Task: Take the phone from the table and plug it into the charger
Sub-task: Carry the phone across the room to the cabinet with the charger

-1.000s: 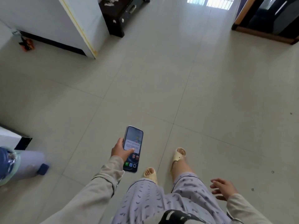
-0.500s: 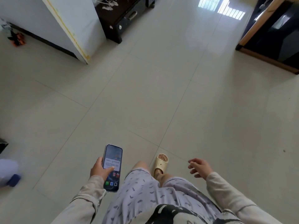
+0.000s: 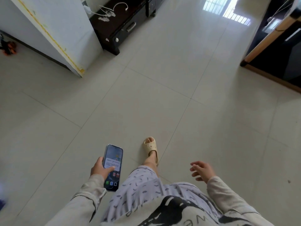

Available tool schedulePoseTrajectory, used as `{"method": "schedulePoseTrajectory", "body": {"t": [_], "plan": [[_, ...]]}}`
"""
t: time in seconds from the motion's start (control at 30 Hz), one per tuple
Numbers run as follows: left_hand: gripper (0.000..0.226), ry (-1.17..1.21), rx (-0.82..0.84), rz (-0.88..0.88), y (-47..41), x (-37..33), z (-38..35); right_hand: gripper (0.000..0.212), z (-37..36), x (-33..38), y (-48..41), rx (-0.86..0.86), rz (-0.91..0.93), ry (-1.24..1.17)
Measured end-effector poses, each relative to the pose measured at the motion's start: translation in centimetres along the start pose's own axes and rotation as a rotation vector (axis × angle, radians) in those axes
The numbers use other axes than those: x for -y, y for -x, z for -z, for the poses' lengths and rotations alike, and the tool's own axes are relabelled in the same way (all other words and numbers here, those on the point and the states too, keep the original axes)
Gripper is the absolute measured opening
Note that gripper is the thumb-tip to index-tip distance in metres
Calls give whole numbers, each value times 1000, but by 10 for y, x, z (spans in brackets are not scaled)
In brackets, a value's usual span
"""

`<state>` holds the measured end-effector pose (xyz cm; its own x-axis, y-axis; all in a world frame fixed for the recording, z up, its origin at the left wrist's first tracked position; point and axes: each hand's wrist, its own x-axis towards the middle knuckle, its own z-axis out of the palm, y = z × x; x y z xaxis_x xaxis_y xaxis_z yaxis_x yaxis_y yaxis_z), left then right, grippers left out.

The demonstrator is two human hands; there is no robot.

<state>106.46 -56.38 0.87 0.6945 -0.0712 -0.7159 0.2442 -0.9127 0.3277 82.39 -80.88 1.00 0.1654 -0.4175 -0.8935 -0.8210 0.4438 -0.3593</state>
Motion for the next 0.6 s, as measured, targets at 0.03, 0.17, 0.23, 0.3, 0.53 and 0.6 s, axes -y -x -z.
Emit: {"method": "schedulePoseTrajectory", "body": {"t": [0.03,0.17,0.23,0.3,0.53,0.6], "plan": [[30,-7,0,-7,-11,-20,5,30,5,11,-6,-12,-30,-9],[30,7,5,-64,-48,-99,19,32,30,49,-29,-74,-132,-136],[32,15,0,-87,-65,-140,26,31,44,69,-42,-103,-158,-213],[31,14,-2,-106,-78,-177,31,26,56,89,-52,-134,-165,-264],[31,65,30,-175,-118,-284,32,14,100,175,-100,-149,-128,-248],[31,73,34,-163,-128,-303,28,21,109,203,-117,-119,-119,-213]]}}
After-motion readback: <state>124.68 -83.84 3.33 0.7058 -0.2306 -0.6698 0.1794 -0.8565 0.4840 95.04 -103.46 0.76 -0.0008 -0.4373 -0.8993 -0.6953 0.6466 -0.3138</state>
